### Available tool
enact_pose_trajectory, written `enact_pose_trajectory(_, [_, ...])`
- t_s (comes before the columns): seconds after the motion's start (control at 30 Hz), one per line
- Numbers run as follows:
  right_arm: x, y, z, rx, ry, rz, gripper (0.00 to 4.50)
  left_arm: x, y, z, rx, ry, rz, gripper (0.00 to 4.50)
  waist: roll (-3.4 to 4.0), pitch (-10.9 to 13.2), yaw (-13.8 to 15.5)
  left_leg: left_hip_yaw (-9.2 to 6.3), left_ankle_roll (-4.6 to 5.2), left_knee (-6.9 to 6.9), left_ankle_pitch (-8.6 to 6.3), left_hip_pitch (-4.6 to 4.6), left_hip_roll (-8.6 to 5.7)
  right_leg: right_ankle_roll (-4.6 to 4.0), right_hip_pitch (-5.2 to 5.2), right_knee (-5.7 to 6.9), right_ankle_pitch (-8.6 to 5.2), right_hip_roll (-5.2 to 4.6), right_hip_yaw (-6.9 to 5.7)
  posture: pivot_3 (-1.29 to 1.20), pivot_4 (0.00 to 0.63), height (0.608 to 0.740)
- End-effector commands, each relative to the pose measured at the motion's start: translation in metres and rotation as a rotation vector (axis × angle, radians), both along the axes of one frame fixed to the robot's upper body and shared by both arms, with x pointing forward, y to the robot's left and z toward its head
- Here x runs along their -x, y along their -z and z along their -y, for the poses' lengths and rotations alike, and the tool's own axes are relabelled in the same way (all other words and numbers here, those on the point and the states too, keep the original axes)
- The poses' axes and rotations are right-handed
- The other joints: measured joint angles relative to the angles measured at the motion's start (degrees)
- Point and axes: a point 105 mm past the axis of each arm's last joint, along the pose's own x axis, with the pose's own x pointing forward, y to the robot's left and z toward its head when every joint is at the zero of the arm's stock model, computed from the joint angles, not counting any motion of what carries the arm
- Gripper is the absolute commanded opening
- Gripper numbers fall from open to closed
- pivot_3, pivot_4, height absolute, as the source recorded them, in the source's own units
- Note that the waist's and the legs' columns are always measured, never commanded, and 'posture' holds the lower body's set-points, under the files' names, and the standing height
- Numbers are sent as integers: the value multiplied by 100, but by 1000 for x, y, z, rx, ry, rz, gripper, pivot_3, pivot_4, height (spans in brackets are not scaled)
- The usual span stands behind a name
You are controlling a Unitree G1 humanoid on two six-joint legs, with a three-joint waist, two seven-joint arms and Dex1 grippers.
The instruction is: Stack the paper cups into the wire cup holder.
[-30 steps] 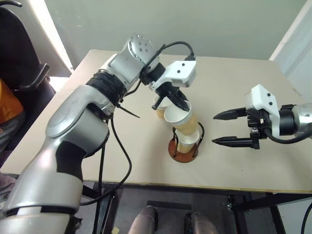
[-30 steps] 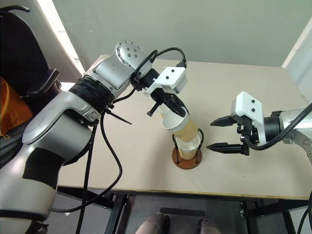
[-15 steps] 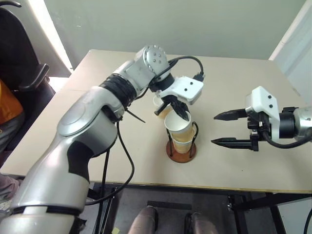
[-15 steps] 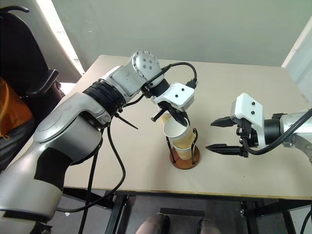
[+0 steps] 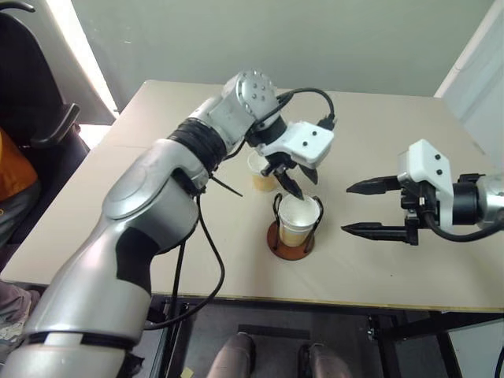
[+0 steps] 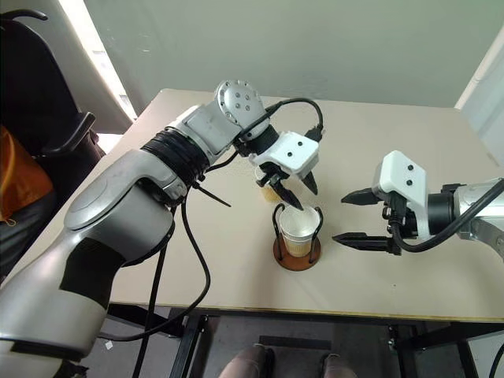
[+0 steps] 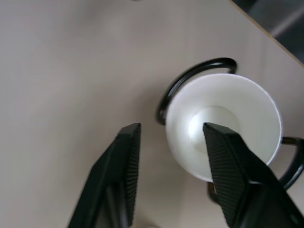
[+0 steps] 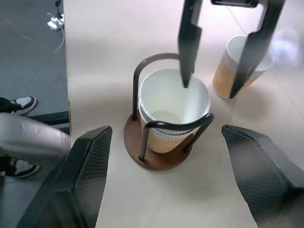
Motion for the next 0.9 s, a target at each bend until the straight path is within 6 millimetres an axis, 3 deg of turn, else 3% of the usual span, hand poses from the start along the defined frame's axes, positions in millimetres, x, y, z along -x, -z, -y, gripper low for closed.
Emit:
enact_pose_trajectory(0.03, [-2, -8, -3, 10, -33, 39, 3847, -10, -25, -19, 54, -101, 14, 2078, 0, 0, -4, 2, 1, 0, -1, 2, 0, 1, -1, 0, -1, 1, 1, 0, 150, 740])
enact_pose_trajectory(0.17, [-9, -7, -11, -3, -79, 38, 3847, -37, -18, -68, 47, -348, 28, 2078, 2, -1, -47, 7, 5, -3, -3, 5, 1, 6, -4, 2, -5, 2, 9, 0, 150, 740])
enact_pose_trajectory(0.3, [-14, -4, -19, 1, -111, 32, 3847, -54, -9, -98, 60, -528, 52, 2078, 2, -1, -66, 10, 11, -2, -4, 8, 1, 8, -6, 1, -9, 5, 16, 0, 150, 740])
enact_pose_trajectory(0.63, [-13, -3, -20, 19, -120, 25, 3847, -60, 13, -93, 122, -608, -47, 2078, -2, -1, -18, 18, 32, 2, 4, -23, -31, 17, -33, -2, -14, -16, 49, 0, 150, 740])
enact_pose_trajectory(0.9, [-7, -3, -16, 27, -84, 20, 3847, -63, 41, -95, 38, -642, -41, 2078, -3, -1, -60, 92, 50, -3, -7, -6, -26, 41, -59, 8, -20, -9, 129, 0, 150, 740])
